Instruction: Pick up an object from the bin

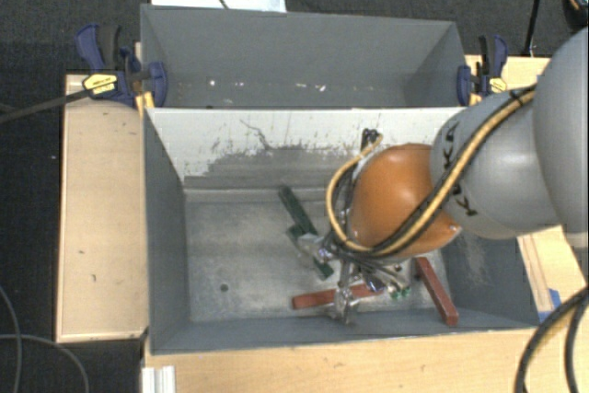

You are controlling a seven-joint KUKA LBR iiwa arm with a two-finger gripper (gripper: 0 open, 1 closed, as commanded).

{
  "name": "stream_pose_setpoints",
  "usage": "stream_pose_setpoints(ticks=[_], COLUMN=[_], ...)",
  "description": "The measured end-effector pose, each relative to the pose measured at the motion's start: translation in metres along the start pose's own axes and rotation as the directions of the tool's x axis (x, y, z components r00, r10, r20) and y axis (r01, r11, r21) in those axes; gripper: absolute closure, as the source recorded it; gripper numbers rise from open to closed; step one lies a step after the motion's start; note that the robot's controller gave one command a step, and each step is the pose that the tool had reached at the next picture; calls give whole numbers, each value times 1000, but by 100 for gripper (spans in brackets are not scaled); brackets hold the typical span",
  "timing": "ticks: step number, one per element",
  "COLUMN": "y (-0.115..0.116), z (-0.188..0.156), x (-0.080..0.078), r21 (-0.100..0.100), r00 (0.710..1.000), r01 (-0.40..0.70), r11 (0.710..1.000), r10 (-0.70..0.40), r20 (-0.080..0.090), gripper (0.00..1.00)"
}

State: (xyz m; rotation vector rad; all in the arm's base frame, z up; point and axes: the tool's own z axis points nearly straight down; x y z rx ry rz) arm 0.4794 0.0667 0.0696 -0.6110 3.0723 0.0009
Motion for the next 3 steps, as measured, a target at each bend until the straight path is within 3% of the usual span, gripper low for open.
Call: stream_pose_setpoints(ticks=[1, 2, 3], y=[2, 21, 17], z=[-1, -117, -210], x=[2, -13, -48], r21=[-2, 0, 1], r00=[1000, 1000, 999], r01=[-3, 24, -37], r11=[1000, 1000, 999], r10=[3, -24, 37], r20=[-6, 2, 3], gripper=[100, 100, 100])
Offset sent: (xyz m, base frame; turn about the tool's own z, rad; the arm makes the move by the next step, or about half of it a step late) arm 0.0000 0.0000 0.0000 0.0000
